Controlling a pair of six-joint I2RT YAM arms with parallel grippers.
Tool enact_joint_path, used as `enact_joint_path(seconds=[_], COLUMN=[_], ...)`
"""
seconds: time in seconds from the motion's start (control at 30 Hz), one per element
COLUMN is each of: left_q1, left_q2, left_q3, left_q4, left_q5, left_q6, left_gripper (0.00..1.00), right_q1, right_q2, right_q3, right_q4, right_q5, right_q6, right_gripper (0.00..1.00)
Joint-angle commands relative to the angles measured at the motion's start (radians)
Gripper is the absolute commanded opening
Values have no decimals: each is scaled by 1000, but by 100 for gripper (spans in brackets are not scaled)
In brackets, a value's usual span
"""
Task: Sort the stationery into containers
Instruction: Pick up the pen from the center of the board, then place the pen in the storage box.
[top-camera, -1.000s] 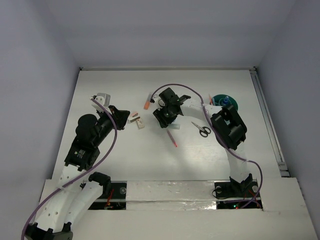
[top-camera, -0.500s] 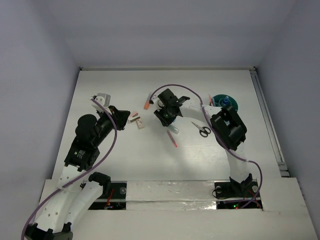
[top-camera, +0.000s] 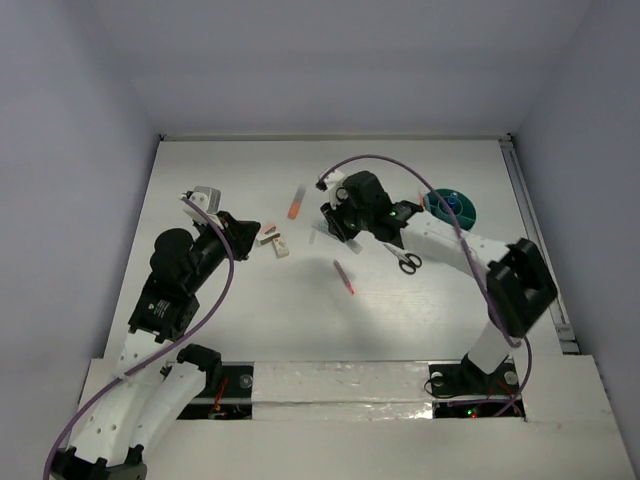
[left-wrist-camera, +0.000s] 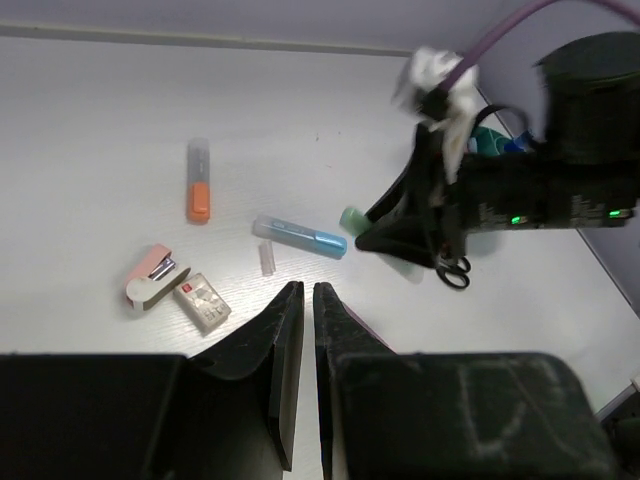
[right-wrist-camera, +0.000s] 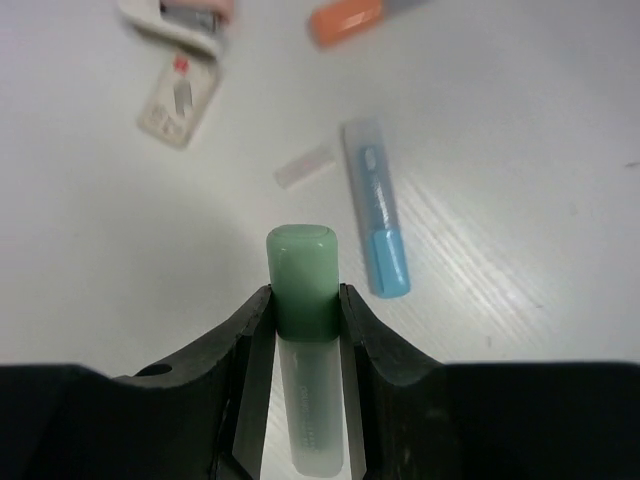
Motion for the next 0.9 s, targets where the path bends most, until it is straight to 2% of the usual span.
enact_joint_path(seconds=[0.0, 0.13, 0.27, 0.5, 0.67, 0.87], left_q1=[6, 6, 6, 6, 6, 6], left_q2=[2, 7, 7, -4, -5, -8], left_q3=[-10, -13, -16, -19, -22, -20], left_q4=[52, 60, 66, 75, 74, 74], left_q5=[39, 70, 103, 126, 129, 131], left_q6=[0, -2, -5, -6, -6, -6], left_gripper=[6, 6, 6, 7, 7, 7], right_q1=[-17, -54, -144, -297, -414, -444], right_q2=[-197, -403, -582, -702, -704, -671], right_q3=[-81, -276, -497, -664, -712, -727], right_q4=[271, 569, 756, 865, 883, 877], right_q5=[191, 482, 751, 940, 952, 987], right_q6=[107, 220, 292, 385, 466, 463], right_gripper=[23, 23, 22, 19, 17, 16])
